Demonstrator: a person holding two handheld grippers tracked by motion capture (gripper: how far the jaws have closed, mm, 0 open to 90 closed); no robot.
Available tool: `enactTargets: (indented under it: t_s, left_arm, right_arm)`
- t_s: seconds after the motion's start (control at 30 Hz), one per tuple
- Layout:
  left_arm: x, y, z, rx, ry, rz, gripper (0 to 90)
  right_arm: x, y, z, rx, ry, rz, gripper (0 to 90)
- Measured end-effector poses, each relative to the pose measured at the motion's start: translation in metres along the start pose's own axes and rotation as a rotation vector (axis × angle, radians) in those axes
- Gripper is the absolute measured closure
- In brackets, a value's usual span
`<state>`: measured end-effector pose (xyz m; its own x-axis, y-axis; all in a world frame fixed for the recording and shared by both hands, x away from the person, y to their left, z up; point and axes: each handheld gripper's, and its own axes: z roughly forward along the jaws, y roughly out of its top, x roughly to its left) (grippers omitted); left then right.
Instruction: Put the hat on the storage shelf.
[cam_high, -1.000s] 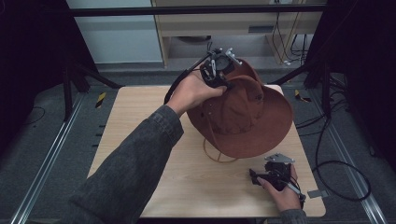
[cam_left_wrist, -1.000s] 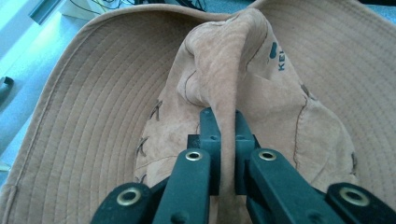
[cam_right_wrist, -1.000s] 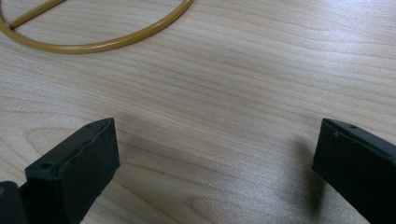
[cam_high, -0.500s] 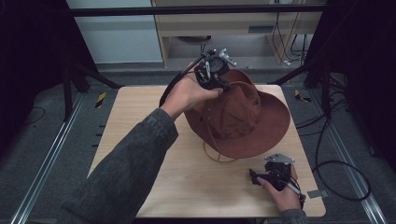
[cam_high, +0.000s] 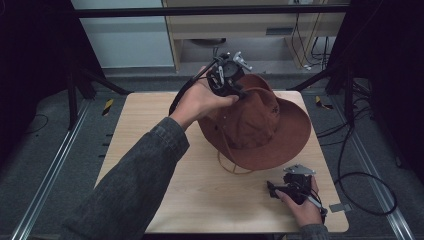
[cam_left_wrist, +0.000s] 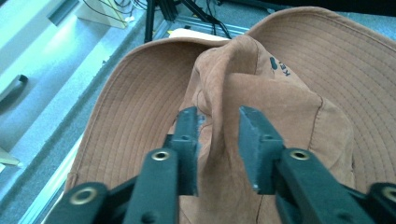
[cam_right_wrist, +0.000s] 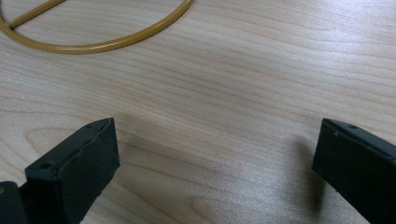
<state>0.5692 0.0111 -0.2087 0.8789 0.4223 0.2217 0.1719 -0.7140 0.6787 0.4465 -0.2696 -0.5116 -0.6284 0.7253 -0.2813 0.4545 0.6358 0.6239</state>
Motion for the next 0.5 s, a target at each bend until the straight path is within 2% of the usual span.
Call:
enactTargets:
  t_s: [0.17, 0.5]
  left_arm:
    - [-0.0016, -0.0021, 0.0004, -0.009, 0.013, -0.001, 57.6]
    - [-0.0026, -0.0046, -0.0006, -0.025, 0.022, -0.011, 48.9]
  right_arm:
    - [0.0001, 0.0, 0.0, 0.001, 0.001, 0.001, 0.5]
    - [0.0, 0.0, 0.0, 0.0, 0.001, 0.0, 0.5]
